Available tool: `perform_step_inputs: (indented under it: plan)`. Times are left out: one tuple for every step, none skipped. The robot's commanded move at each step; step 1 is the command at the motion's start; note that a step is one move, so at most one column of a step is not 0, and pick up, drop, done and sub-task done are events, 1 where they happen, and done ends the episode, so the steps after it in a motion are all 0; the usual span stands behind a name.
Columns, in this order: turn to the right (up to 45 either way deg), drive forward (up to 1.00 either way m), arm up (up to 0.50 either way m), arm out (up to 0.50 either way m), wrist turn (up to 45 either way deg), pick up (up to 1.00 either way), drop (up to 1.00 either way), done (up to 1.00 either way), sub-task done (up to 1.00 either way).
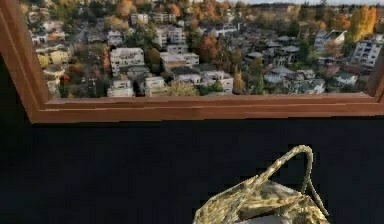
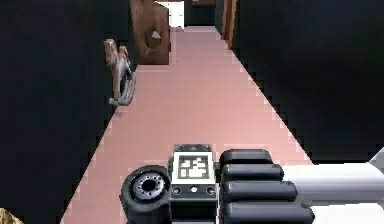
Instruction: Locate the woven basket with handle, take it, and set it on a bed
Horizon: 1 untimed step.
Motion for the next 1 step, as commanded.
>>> perform_step_inputs:
  plan:
    - [45.0,0.00,0.00,0.00,0.0,0.00,0.00,0.00,0.00]
